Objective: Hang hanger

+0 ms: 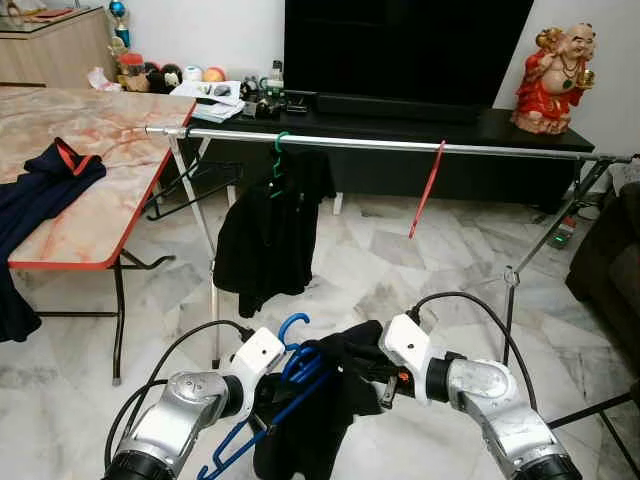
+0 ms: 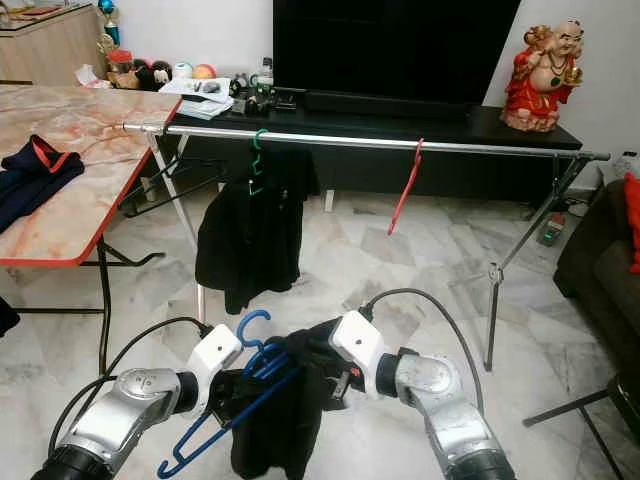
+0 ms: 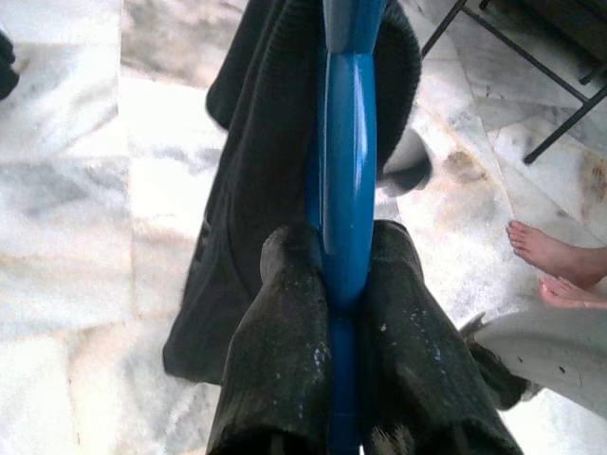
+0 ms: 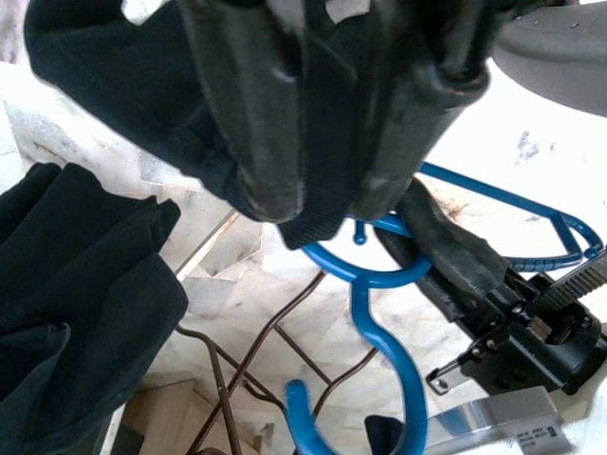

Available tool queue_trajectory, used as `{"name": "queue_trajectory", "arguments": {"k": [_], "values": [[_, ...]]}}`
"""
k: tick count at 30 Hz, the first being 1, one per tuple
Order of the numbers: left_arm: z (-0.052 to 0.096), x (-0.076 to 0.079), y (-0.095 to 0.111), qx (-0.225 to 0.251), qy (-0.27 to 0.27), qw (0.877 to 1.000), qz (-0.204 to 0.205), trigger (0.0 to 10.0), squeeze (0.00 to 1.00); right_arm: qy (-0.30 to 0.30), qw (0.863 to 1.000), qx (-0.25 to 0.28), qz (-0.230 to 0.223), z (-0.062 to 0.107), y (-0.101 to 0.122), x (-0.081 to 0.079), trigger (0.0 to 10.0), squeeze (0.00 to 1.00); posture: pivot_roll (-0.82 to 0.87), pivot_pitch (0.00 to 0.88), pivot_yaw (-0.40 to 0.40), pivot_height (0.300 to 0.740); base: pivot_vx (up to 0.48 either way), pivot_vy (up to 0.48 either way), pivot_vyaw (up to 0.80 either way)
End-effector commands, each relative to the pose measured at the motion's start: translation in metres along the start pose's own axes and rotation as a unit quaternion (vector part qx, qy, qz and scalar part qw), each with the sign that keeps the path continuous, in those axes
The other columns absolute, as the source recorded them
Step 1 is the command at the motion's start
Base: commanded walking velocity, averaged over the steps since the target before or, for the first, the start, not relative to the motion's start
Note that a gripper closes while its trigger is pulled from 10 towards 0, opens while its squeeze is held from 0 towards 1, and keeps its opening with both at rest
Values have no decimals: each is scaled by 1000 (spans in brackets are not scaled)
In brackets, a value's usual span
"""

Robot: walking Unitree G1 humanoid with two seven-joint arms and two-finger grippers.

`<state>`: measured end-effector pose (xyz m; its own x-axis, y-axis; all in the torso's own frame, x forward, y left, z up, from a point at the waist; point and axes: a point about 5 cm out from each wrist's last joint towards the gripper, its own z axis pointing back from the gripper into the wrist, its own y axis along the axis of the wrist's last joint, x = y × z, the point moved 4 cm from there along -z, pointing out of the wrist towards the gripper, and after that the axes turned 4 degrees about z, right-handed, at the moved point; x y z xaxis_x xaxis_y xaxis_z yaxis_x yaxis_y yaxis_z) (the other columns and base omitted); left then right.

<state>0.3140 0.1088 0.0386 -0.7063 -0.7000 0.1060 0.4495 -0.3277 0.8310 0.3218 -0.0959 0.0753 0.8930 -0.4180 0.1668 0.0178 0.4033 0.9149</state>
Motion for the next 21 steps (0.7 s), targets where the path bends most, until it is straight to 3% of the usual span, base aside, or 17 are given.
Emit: {"name": "queue_trajectory", "arguments": {"k": [1, 7, 9, 15, 18, 21], "values": [[-1, 2, 12, 18, -4, 1000, -12, 10000, 0, -1, 1000, 2, 4, 0, 2, 2, 10000, 1000, 97, 0, -64, 740, 0, 0, 0], [-1, 2, 12, 20, -4, 1000, -9, 10000, 0, 11, 1000, 3, 2, -1, 0, -4, 10000, 1000, 96, 0, -66, 740, 0, 0, 0], [-1, 2, 12, 20, -3, 1000, -9, 10000, 0, -9, 1000, 9, 4, 0, 3, 2, 10000, 1000, 94, 0, -65, 740, 0, 0, 0], [-2, 1, 11, 23, -5, 1000, -8, 10000, 0, -161, 986, 35, -27, 19, 12, 53, 10000, 1000, 87, 0, -69, 740, 0, 0, 0], [0, 3, 11, 25, -14, 999, -16, 10000, 0, -173, 984, 26, -21, 27, 9, 60, 10000, 1000, 80, 0, -71, 740, 0, 0, 0], [2, 5, 10, 24, -30, 999, -33, 10000, 0, -143, 990, 13, -10, 31, 5, 56, 10000, 1000, 79, 0, -72, 740, 0, 0, 0]]}}
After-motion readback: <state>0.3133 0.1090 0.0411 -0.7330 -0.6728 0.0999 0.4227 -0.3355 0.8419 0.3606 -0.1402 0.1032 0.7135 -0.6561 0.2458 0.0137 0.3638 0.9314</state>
